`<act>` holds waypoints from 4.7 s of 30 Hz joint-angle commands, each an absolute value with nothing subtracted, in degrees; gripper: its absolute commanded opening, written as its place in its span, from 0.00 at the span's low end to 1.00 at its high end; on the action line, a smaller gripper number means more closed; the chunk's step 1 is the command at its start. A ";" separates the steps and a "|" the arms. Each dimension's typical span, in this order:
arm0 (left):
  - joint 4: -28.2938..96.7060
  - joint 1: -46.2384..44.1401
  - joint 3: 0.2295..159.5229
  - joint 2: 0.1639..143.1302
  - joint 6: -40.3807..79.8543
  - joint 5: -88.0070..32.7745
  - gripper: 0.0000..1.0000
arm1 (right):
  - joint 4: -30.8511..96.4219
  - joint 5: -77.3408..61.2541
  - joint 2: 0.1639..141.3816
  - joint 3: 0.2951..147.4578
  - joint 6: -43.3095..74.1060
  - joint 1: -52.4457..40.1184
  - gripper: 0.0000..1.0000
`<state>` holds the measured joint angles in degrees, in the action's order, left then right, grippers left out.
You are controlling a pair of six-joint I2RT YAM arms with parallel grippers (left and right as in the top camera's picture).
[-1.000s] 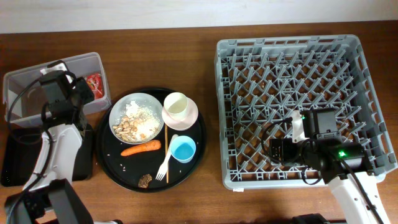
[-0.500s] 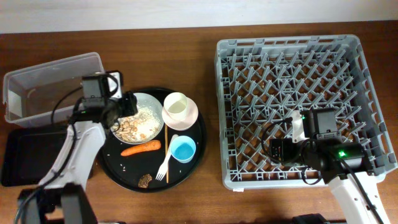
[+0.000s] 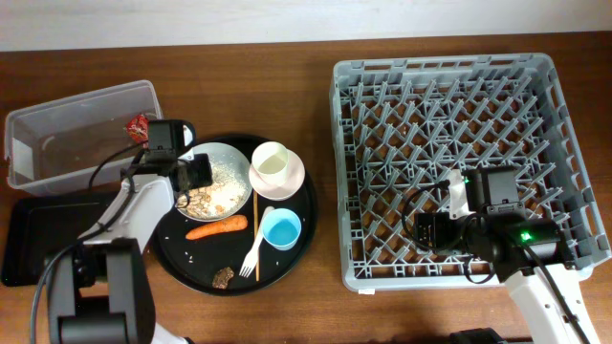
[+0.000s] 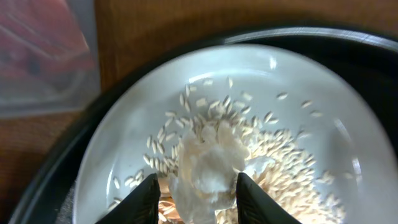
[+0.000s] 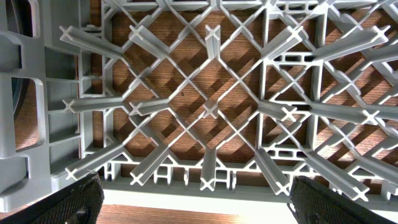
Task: Sort waste into correct bins and load items into the dishwasher rack
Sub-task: 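Return the left gripper to the plate and grasp the white tissue, then carry the tissue left and release it into the clear bin, then grasp the white cup with the left gripper and lift it, then hand the white cup from the left gripper to the right gripper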
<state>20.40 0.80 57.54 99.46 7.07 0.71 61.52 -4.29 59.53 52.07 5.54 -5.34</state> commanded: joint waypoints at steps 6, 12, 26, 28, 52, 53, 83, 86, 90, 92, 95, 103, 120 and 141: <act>20.01 0.75 57.67 100.88 6.81 1.08 0.23 | 61.54 -3.84 59.57 53.19 5.21 -5.61 0.99; 18.76 0.75 57.91 100.55 6.79 1.10 0.00 | 61.54 -3.84 59.57 53.19 5.21 -5.61 0.99; 22.35 0.91 57.98 80.84 6.72 1.52 0.00 | 61.58 -3.84 59.57 53.19 5.21 -5.61 0.99; 21.61 1.19 57.98 78.85 6.74 2.94 0.00 | 61.58 -3.84 59.57 53.19 5.21 -5.61 0.99; 3.42 13.02 57.98 88.49 6.79 6.11 0.53 | 61.58 -3.86 59.57 53.19 5.21 -5.61 0.99; 3.40 12.84 57.98 88.38 6.79 6.22 0.53 | 61.58 -3.86 59.57 53.19 5.21 -5.61 0.99; 13.85 -12.05 58.02 88.38 6.83 -12.73 0.55 | 61.78 -4.03 59.59 53.17 5.21 -5.61 0.99; 15.42 -13.15 58.02 88.92 8.16 -12.01 0.55 | 61.78 -4.03 59.59 53.17 5.21 -5.61 0.99; 17.15 -13.45 58.02 91.68 8.16 -12.03 0.54 | 61.78 -4.05 59.59 53.17 5.21 -5.61 0.99; 17.72 -13.45 58.02 93.67 8.34 -12.08 0.54 | 61.80 -4.05 59.59 53.17 5.21 -5.61 0.99; 17.89 -13.47 58.02 96.31 10.07 -12.75 0.39 | 61.80 -4.05 59.59 53.17 5.21 -5.61 0.99; 19.62 -13.32 58.87 94.54 10.04 -12.88 0.01 | 61.89 -4.05 59.59 53.17 5.21 -5.61 0.99; 26.72 -10.70 61.65 83.57 10.98 -75.31 0.01 | 47.07 -55.13 59.57 53.17 -20.88 -5.52 0.99; 26.63 -18.65 61.65 83.57 21.80 -71.59 0.00 | 36.58 -67.07 60.51 53.17 -25.21 -5.67 0.99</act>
